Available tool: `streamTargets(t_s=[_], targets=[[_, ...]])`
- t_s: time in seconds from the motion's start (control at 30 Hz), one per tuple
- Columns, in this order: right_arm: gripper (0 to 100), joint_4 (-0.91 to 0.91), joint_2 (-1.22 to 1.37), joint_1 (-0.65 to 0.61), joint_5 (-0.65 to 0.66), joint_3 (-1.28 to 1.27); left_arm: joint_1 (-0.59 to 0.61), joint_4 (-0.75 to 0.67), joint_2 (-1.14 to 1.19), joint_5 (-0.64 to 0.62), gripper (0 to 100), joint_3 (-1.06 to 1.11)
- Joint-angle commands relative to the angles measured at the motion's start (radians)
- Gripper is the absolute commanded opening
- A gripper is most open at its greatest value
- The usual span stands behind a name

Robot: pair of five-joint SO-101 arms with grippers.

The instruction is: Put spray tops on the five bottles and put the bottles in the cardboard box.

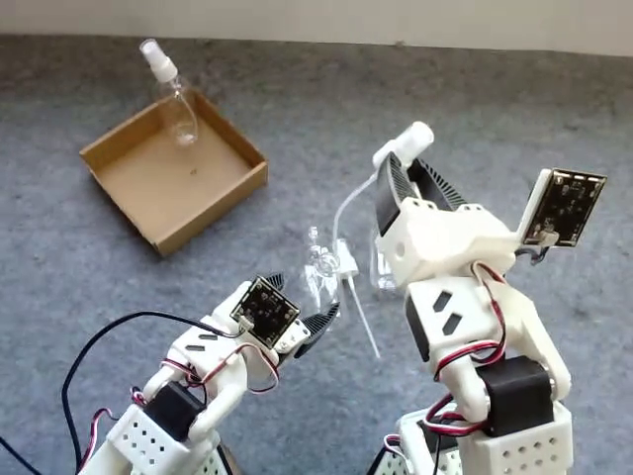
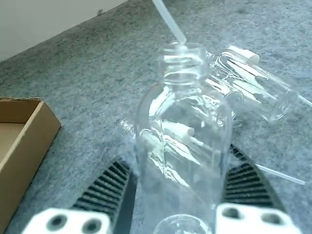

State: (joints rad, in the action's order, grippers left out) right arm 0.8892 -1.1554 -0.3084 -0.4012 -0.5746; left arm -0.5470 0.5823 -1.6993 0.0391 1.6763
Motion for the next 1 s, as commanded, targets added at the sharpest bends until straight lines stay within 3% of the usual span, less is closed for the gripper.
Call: streamTargets(t_s=[0.0,0.97], targets=[[3.9,-0.022,-0.004,-0.013,-0.009,0.007,-0.012,-0.026,-0.013,-0.012,8,0.024],[3.9,0.041,-0.004,-0.013,-0.002,0.131,-0.010,-0.026,-0.013,-0.012,8,0.024]])
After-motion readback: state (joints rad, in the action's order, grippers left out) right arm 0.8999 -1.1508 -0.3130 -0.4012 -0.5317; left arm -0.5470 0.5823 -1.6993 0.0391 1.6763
